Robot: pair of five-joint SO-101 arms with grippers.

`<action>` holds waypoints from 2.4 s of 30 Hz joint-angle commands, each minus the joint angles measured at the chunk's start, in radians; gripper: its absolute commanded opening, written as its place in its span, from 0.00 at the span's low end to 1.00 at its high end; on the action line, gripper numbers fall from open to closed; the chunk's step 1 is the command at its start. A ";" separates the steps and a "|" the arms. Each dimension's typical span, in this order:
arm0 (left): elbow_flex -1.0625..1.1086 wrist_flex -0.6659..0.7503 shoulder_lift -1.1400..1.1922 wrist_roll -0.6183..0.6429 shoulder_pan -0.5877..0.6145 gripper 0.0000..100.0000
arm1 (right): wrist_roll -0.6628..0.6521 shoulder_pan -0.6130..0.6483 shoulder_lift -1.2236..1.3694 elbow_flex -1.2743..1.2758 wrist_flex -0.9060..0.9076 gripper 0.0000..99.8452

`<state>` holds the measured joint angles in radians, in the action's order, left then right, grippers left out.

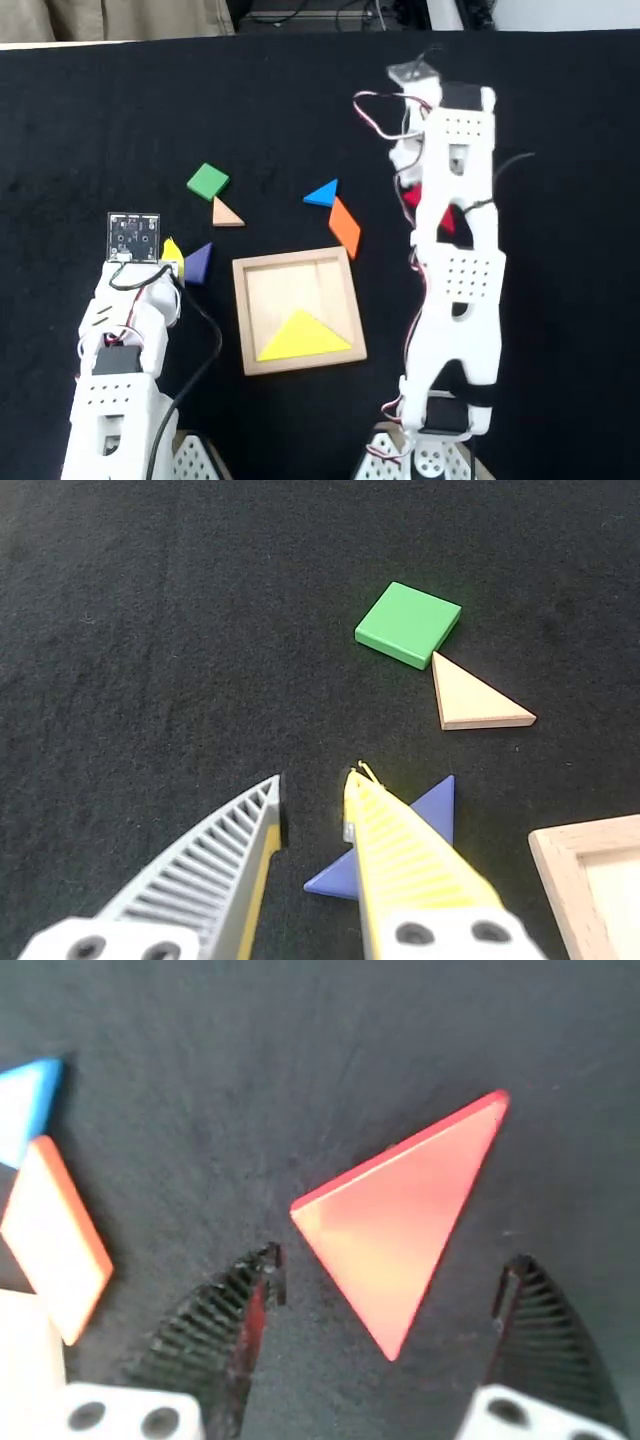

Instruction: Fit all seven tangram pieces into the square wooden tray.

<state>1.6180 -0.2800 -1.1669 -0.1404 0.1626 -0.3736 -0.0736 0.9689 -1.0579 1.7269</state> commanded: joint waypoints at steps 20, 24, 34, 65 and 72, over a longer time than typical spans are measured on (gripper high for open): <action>-0.007 0.023 -0.011 -0.008 -0.012 0.12 | -0.034 -0.015 0.140 -0.027 -0.032 0.34; -0.007 0.023 -0.011 -0.008 -0.012 0.12 | -0.038 -0.015 0.140 -0.027 -0.038 0.34; -0.007 0.023 -0.011 -0.008 -0.012 0.12 | -0.032 -0.015 0.117 -0.076 -0.014 0.28; -0.007 0.023 -0.011 -0.008 -0.012 0.12 | -0.038 0.012 0.257 -0.242 0.034 0.32; -0.007 0.023 -0.011 -0.008 -0.012 0.12 | -0.037 -0.038 0.257 -0.240 0.035 0.32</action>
<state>1.6180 -0.2800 -1.1669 -0.1404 0.1626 -0.4074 -0.0629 1.2206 -1.2896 1.7300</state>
